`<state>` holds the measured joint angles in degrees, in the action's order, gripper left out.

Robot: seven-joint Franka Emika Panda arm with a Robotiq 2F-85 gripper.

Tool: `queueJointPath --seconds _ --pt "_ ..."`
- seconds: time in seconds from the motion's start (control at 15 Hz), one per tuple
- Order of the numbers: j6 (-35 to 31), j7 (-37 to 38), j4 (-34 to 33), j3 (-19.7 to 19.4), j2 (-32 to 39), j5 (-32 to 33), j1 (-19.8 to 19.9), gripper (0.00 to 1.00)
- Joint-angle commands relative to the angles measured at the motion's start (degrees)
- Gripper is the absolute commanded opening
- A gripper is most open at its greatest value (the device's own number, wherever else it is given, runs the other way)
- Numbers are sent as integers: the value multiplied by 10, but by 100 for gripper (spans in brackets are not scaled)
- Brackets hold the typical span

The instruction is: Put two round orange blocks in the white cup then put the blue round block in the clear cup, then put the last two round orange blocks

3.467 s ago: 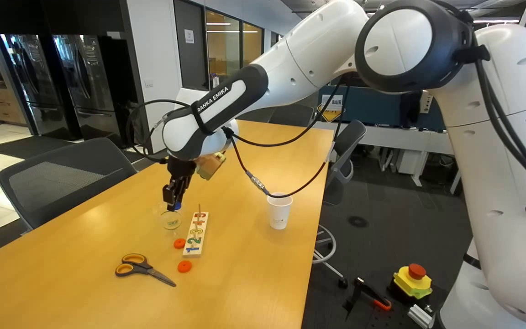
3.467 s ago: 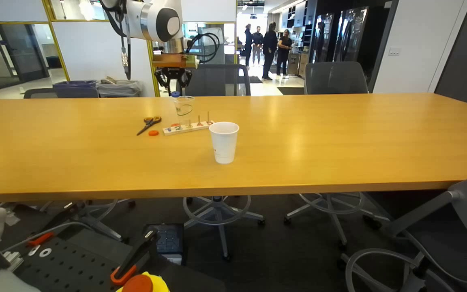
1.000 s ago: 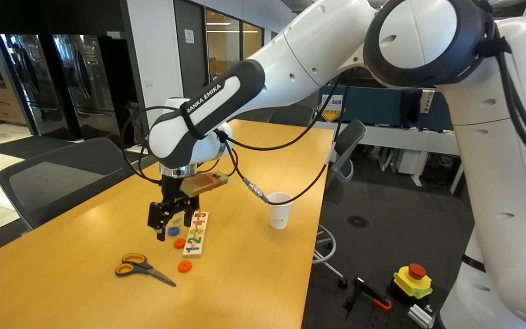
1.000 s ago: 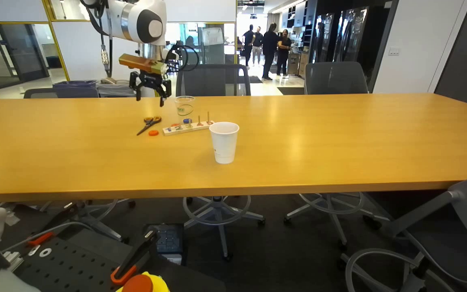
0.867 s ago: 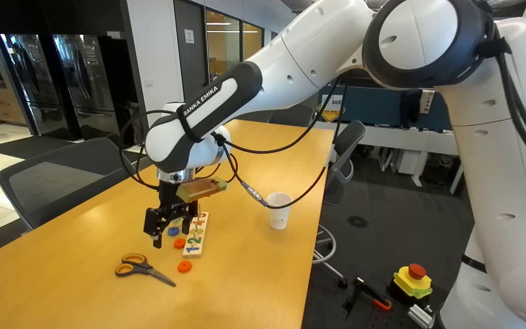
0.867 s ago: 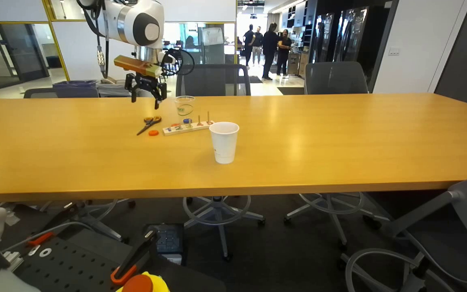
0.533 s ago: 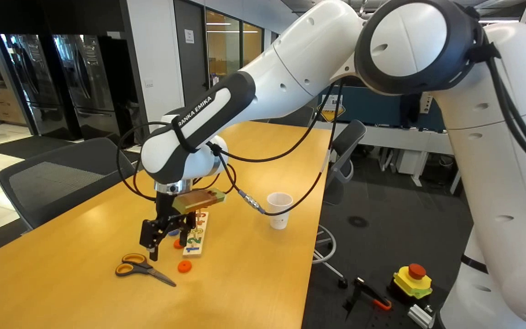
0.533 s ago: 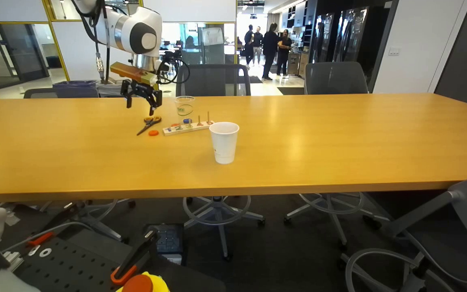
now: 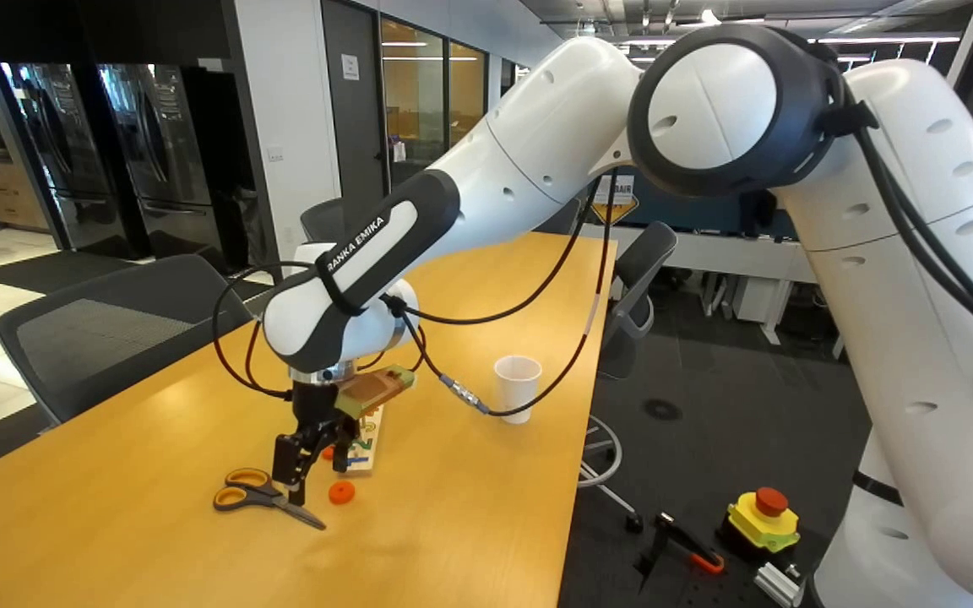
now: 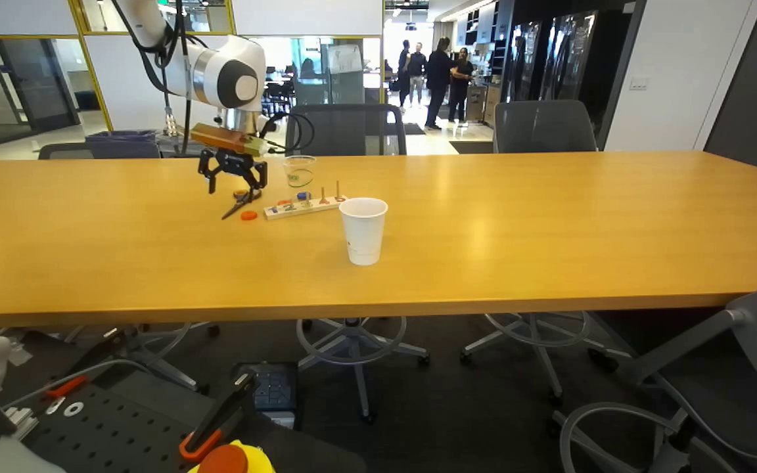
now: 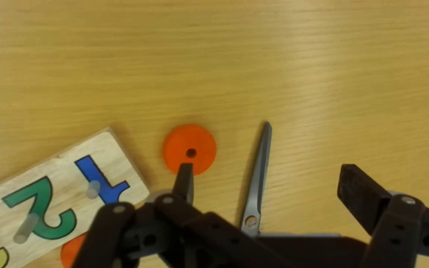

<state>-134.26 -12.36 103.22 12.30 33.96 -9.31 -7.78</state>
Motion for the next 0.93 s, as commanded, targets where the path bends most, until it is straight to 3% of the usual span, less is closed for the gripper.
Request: queueJointPath --seconds 0.0,0.87 --pt "-4 -40 -44 -6 36 48 -5 100" --pt "-81 -60 -77 -29 69 139 1 100"
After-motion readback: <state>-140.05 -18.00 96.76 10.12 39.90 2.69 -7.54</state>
